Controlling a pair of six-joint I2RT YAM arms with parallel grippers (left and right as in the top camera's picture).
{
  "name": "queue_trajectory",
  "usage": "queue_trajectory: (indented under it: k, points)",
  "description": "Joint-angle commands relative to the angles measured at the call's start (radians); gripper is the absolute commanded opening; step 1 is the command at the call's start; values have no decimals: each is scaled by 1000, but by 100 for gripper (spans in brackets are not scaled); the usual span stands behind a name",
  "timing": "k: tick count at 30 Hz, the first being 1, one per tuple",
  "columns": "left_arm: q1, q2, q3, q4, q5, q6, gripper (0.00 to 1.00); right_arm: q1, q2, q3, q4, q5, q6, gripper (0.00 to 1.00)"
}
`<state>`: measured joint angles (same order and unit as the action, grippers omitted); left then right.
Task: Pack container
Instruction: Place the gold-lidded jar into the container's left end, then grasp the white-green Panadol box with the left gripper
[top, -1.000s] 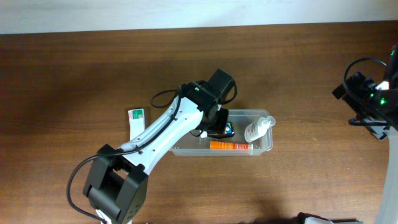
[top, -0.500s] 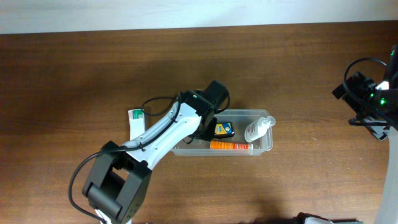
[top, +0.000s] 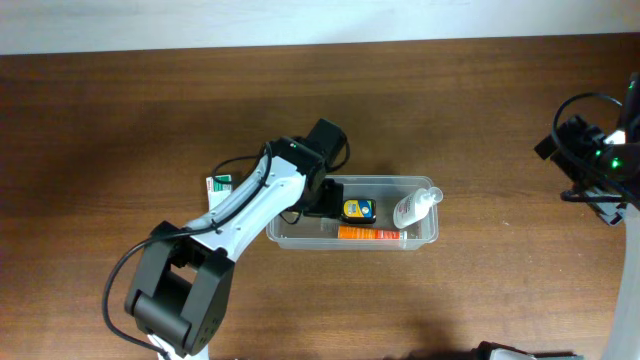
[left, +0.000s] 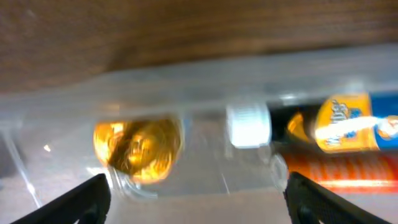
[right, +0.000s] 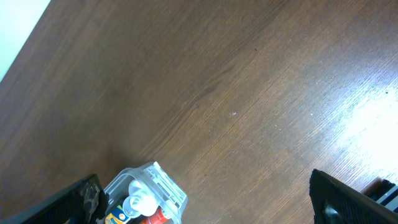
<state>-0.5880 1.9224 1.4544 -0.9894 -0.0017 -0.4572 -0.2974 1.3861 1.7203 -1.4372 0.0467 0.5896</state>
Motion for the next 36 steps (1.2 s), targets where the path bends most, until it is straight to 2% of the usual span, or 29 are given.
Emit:
queue_trajectory:
  k: [1, 7, 11, 17, 26, 36]
  points:
    - [34, -34, 74, -59, 74, 18, 89, -6, 2, 6, 0, -2, -10, 98]
    - [141, -169, 165, -174, 19, 71, 90, -6, 2, 6, 0, -2, -10, 98]
    - [242, -261, 166, -198, -84, 71, 100, -6, 2, 6, 0, -2, -10, 98]
    - [389, -245, 123, -265, -96, 116, 99, -6, 2, 6, 0, -2, -10, 98]
    - [422, -103, -98, -109, -44, 154, 97, -6, 2, 6, 0, -2, -10, 98]
    - [497, 31, -129, 16, -47, 165, 95, -6, 2, 6, 0, -2, -10, 98]
